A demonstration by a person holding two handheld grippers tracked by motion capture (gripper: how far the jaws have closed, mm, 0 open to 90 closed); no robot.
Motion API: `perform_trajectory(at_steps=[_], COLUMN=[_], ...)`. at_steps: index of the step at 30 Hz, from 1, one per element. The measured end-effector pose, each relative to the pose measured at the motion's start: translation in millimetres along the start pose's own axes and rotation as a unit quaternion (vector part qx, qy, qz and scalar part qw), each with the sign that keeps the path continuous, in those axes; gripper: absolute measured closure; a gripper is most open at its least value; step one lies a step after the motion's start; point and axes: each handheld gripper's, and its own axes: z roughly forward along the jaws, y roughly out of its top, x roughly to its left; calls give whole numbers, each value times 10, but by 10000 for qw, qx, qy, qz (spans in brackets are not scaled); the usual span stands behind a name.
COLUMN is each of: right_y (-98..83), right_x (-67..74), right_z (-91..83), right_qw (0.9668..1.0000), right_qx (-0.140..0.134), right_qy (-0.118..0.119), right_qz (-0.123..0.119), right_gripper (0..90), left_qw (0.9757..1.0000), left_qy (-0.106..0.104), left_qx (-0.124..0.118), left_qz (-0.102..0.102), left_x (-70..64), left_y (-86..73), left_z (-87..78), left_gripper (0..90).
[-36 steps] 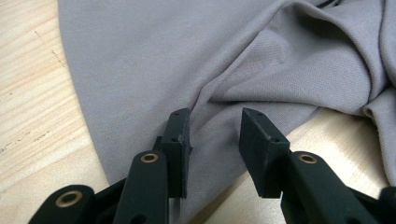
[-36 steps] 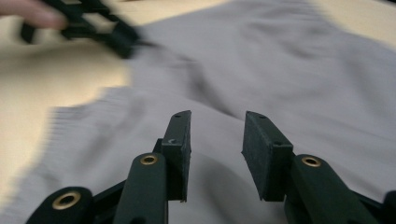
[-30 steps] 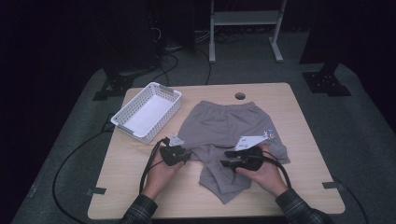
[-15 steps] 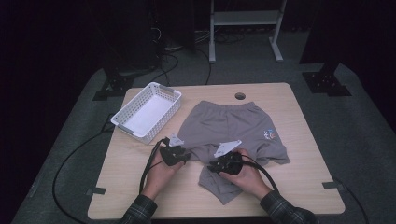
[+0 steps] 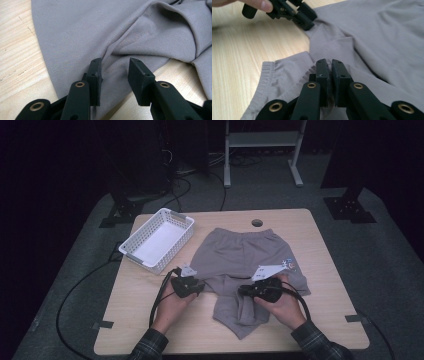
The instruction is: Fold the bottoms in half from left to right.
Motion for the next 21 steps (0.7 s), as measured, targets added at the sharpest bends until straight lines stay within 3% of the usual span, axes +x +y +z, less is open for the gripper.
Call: perform_trajectory(at_steps=[8, 14, 21], right_y=[-161, -346, -674], right_x=[-127, -251, -358], right_z=[-303, -567, -795], right_qw=[9993, 9968, 9914], right_qx=[-88, -111, 244], right_qy=[-309, -656, -1110], right_qz=[204, 450, 647], right_gripper=[837, 837, 837], left_qw=[10000, 10000, 10000], left_qy=[3, 2, 2], left_qx=[-21, -21, -19], left_qz=[-4, -16, -24], left_x=[0, -2, -3], left_y=[-1, -1, -2], left_z=[2, 2, 2], left_gripper=[627, 627, 627])
